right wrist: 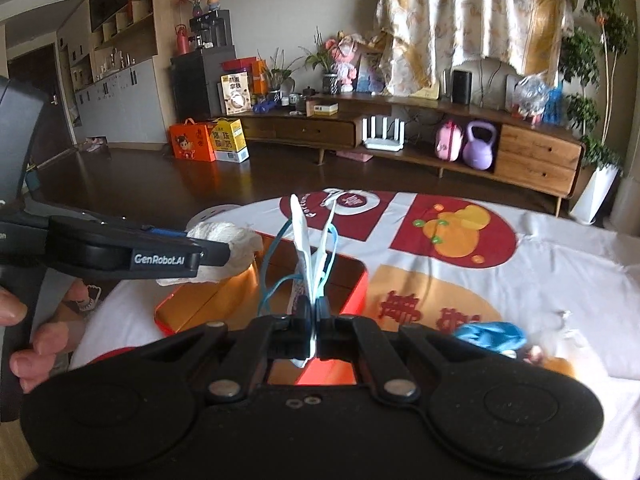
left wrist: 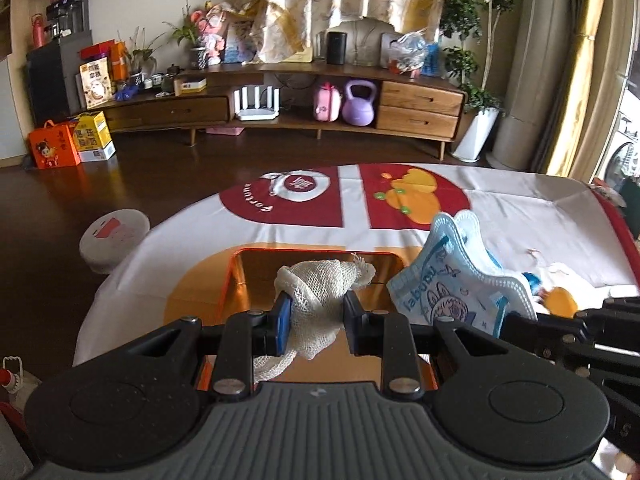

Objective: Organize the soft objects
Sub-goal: 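Carry the mesh bag and mask over the tin box with both tools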

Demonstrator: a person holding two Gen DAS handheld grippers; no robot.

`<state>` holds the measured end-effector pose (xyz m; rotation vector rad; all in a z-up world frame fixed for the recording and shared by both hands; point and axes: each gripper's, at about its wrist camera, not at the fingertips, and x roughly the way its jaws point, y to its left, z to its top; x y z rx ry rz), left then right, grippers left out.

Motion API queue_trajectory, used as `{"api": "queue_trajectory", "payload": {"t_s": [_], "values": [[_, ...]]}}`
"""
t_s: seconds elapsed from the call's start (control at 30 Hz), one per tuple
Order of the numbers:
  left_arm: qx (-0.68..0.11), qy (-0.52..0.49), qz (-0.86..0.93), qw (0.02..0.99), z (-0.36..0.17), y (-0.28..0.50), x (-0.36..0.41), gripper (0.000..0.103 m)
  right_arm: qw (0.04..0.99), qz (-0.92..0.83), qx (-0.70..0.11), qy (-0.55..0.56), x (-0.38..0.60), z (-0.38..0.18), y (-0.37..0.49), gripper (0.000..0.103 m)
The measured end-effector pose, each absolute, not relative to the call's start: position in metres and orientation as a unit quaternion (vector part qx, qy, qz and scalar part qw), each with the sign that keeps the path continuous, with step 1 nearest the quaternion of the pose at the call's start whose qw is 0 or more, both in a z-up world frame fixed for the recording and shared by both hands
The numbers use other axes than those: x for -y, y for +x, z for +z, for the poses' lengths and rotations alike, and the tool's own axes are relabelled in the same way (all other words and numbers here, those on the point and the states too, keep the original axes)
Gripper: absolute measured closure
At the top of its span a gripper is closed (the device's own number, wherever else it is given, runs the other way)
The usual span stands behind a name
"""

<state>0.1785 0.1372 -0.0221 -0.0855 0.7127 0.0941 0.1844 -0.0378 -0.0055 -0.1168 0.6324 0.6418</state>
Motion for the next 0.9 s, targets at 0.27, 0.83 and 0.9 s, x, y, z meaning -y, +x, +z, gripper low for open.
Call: {"api": "queue_trajectory", "payload": {"t_s": [0.27,0.83,0.9], "values": [[-0.368,-0.034,0.060,0.927,-0.049,0.210,-0.159,0.076,0.886,0.316,-0.334,-0.064,0.007,-0.030,0.210,0.101],[-0.424,-0.053,0.067,0.902,-0.096,0.261,-0.177,0.076,0.857,0.322,-0.388,-0.110,-0.034,-0.072,0.238,0.101],[-0.431,-0.052,0.067,0.899,-0.099,0.265,-0.177,0.076,0.855,0.323,-0.389,-0.112,-0.035,-0.073,0.238,0.100]]}}
